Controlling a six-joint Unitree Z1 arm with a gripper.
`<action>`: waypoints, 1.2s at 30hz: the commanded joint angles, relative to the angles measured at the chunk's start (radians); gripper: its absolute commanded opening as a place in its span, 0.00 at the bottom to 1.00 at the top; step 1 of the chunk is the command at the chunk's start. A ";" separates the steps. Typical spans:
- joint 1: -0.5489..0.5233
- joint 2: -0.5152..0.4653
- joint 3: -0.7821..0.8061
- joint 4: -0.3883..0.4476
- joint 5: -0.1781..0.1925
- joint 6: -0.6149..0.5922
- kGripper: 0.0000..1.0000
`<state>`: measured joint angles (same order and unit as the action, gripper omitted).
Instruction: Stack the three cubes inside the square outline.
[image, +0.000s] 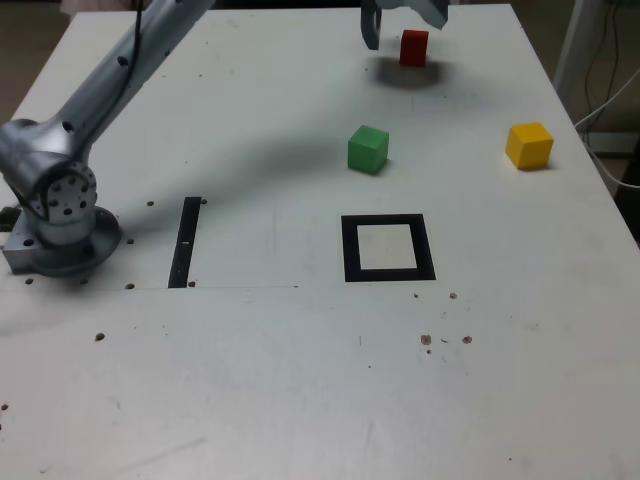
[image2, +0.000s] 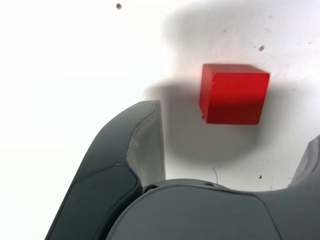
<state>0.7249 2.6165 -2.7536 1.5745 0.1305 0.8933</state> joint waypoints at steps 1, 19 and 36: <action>0.002 0.011 -0.029 0.002 -0.002 0.014 1.00; -0.008 0.068 -0.070 -0.027 0.020 0.042 0.98; -0.023 0.085 -0.081 -0.026 0.034 0.039 0.80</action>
<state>0.7045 2.6968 -2.8072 1.5452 0.1619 0.9334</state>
